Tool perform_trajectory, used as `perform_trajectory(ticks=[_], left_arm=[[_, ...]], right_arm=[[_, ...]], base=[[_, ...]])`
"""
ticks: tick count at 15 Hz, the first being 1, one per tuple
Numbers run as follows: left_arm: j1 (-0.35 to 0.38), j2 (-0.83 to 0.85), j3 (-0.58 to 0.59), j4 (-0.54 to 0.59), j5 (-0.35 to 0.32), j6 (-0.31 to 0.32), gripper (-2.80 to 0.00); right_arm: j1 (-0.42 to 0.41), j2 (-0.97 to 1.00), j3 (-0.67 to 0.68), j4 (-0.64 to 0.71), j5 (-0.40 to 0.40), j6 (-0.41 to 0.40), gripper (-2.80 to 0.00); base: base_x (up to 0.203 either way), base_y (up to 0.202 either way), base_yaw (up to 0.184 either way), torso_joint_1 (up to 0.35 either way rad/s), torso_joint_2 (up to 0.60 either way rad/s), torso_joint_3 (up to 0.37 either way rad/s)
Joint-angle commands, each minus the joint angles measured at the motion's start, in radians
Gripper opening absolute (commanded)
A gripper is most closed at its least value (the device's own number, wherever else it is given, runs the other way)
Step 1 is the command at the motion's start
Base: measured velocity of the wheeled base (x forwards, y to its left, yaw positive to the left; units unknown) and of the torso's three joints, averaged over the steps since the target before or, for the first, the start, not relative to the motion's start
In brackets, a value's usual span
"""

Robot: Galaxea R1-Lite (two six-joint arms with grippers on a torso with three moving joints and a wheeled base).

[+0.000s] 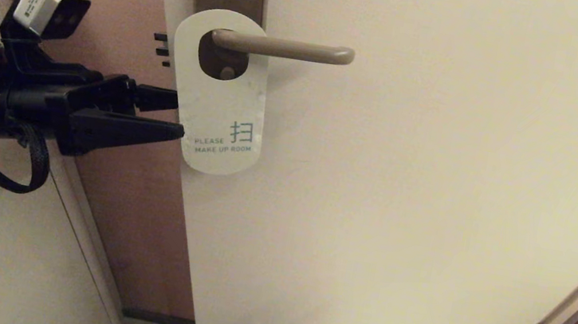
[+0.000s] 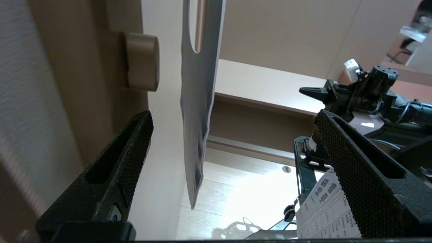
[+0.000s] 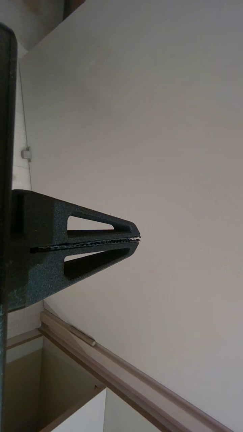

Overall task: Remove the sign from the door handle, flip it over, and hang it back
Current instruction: Take down the sign

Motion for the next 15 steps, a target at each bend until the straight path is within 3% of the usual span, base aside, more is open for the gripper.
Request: perform_trajectory(ticks=[1, 6, 15], left_arm=[[-0.02, 0.018, 0.0, -0.012, -0.007, -0.003, 0.0], [-0.077, 0.038, -0.017, -0.014, 0.045, -0.001, 0.0], [-0.103, 0.066, -0.06, -0.015, 0.053, 0.002, 0.0]], right_arm=[[-0.001, 0.001, 0.0, 0.0, 0.0, -0.001, -2.8], [0.0, 0.001, 0.0, 0.0, 0.0, -0.001, -2.8], [0.0, 0.001, 0.0, 0.0, 0.0, -0.001, -2.8]], base=[[0.0, 0.0, 0.0, 0.0, 0.0, 0.0], [0.0, 0.0, 0.0, 0.0, 0.0, 0.0], [0.0, 0.0, 0.0, 0.0, 0.0, 0.0]])
